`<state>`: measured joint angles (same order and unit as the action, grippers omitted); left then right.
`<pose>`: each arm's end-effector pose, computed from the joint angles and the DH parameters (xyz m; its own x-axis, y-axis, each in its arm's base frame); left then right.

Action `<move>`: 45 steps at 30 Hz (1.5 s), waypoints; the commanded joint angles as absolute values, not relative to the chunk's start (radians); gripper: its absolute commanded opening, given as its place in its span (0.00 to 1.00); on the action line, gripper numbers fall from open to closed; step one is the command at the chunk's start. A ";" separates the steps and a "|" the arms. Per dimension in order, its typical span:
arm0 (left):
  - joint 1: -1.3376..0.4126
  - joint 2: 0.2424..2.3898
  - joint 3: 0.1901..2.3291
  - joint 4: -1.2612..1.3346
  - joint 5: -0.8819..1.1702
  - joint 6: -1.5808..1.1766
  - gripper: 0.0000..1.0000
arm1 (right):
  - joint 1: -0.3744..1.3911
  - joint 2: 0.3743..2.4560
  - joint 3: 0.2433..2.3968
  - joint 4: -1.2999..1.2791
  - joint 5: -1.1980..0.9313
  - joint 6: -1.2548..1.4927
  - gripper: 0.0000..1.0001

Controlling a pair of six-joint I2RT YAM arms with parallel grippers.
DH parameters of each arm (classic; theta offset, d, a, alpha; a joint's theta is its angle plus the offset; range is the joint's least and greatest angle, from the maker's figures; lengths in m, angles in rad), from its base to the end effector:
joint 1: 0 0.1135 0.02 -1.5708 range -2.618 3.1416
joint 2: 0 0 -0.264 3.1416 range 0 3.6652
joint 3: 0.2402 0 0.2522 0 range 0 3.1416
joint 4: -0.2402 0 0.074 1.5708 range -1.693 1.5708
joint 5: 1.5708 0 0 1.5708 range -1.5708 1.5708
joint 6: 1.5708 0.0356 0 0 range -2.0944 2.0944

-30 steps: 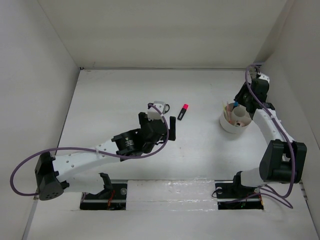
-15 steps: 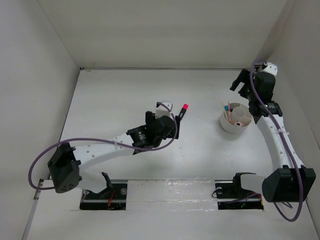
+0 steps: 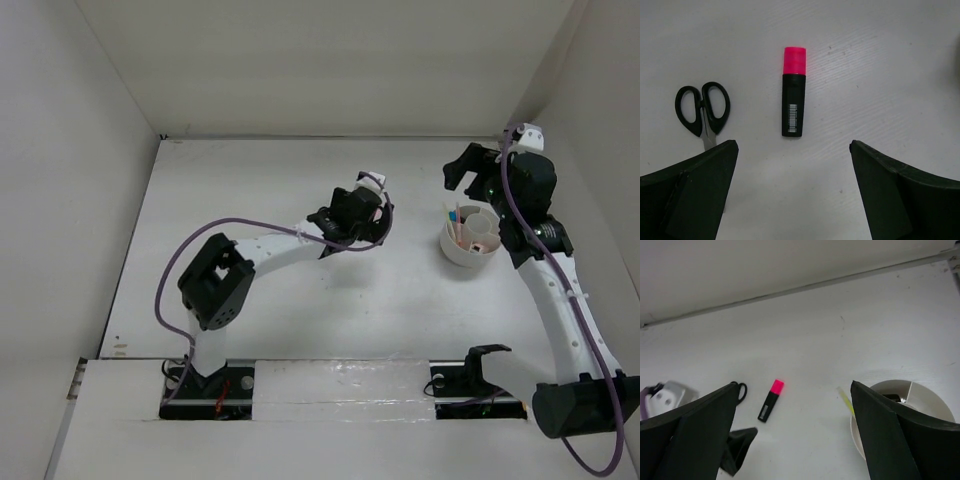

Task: Sort the stationery into containers
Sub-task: Pick up the stationery from the center of the board.

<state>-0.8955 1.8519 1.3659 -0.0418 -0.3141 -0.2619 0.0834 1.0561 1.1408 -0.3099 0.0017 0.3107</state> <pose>0.2780 -0.3296 0.2514 -0.4531 0.1718 -0.8747 0.4744 0.8773 -0.0734 0.2351 0.0196 0.3993 -0.2368 0.2870 -0.9282 -0.0097 0.9546 0.2977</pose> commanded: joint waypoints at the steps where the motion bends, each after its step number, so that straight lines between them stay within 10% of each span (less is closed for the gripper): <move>1: -0.874 1.923 1.457 -0.051 -0.259 -0.196 0.92 | 0.113 1.026 1.138 -0.281 -0.069 0.290 1.00; 21: -0.828 2.327 1.833 -0.307 -0.230 -0.238 0.50 | 0.144 0.916 1.089 -0.272 -0.120 0.281 0.99; 26: -0.819 2.345 1.815 -0.357 -0.192 -0.278 0.00 | 0.144 0.896 1.089 -0.282 -0.129 0.281 0.98; 45: -0.903 1.561 1.011 0.218 -0.063 -0.232 0.00 | 0.037 0.985 1.025 -0.186 -0.499 0.380 0.92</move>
<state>-0.8661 1.6974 1.0561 0.0719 -0.0792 -0.2604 0.0044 0.9894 1.0286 -0.2710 -0.4168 0.3534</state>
